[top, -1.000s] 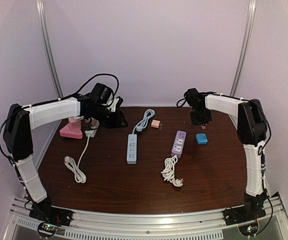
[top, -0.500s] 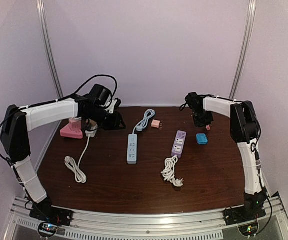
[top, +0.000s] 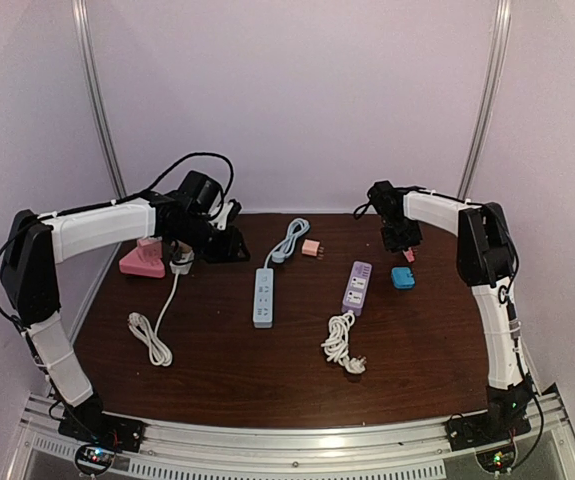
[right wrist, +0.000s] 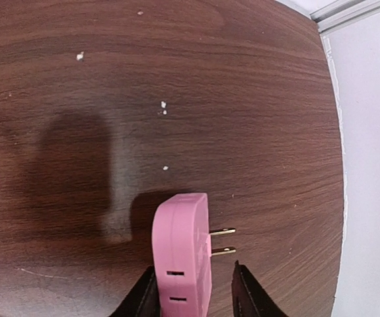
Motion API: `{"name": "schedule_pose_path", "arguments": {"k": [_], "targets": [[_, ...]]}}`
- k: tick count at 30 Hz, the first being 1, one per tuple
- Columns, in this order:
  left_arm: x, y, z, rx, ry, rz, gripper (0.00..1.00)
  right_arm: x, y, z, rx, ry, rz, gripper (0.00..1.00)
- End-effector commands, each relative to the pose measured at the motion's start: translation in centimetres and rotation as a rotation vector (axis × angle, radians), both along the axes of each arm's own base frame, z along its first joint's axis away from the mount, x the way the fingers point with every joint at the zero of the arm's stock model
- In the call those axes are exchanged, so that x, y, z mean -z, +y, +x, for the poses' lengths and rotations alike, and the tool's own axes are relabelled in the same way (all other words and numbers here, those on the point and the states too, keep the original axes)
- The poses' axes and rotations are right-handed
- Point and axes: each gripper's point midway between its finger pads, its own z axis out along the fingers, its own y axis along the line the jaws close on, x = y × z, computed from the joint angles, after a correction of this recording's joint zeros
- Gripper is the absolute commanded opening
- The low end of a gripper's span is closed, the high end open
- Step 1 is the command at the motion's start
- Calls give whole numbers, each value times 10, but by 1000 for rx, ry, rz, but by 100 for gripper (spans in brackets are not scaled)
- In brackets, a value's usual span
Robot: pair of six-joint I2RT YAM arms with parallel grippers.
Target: Pull the plug off the socket
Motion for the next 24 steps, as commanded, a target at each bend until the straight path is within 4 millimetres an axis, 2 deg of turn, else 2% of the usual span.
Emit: {"name": "schedule_pose_path", "arguments": {"k": [1, 11, 15, 19, 24], "targets": [[-19, 1, 8, -21, -65, -29, 34, 3, 9, 4, -12, 0, 58, 41], [-23, 4, 12, -37, -76, -31, 36, 0, 36, 6, -53, -16, 212, 60], [-26, 15, 18, -72, -96, -15, 37, -11, 45, 4, -70, -44, 263, 66], [-34, 50, 35, -176, -141, 43, 41, -26, 61, -3, -113, -70, 315, 76], [-32, 105, 54, -322, -157, 135, 47, -48, 85, -12, -167, -103, 366, 87]]}}
